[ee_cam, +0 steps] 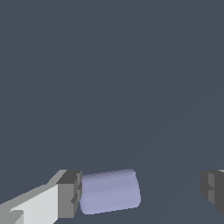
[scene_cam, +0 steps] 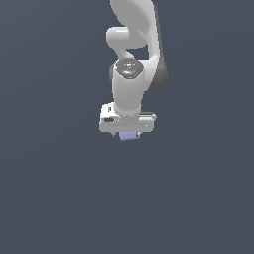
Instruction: Pick up the object and move it to a goal position.
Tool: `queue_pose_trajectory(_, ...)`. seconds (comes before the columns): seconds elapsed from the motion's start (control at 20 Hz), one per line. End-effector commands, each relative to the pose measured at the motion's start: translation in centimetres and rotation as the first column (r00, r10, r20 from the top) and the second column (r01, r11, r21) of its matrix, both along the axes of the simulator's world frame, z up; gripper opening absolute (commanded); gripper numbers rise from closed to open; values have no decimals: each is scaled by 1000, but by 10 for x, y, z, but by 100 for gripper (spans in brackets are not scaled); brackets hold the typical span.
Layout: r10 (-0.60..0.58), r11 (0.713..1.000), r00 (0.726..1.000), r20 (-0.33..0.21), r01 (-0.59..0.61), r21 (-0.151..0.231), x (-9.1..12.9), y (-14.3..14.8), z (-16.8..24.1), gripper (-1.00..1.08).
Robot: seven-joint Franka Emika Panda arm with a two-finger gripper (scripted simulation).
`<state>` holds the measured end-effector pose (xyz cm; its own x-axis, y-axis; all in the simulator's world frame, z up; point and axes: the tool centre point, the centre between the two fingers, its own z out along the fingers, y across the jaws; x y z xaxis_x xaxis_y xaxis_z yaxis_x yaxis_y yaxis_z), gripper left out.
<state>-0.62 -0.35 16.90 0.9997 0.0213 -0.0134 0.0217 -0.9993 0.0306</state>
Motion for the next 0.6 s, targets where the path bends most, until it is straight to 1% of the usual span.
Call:
queue_pose_trajectory(0.0, 0, 1000, 1000, 0, 0, 0, 0, 0, 0, 100)
queue_pose_trajectory(0.15, -5, 1000, 1000, 3, 5, -5, 1, -6, 2, 100)
queue_pose_trajectory(0.4, -27, 999, 999, 17, 28, -25, 6, -30, 10, 100)
queue_pose_trajectory(0.55, -32, 999, 999, 19, 33, -28, 6, -34, 11, 100)
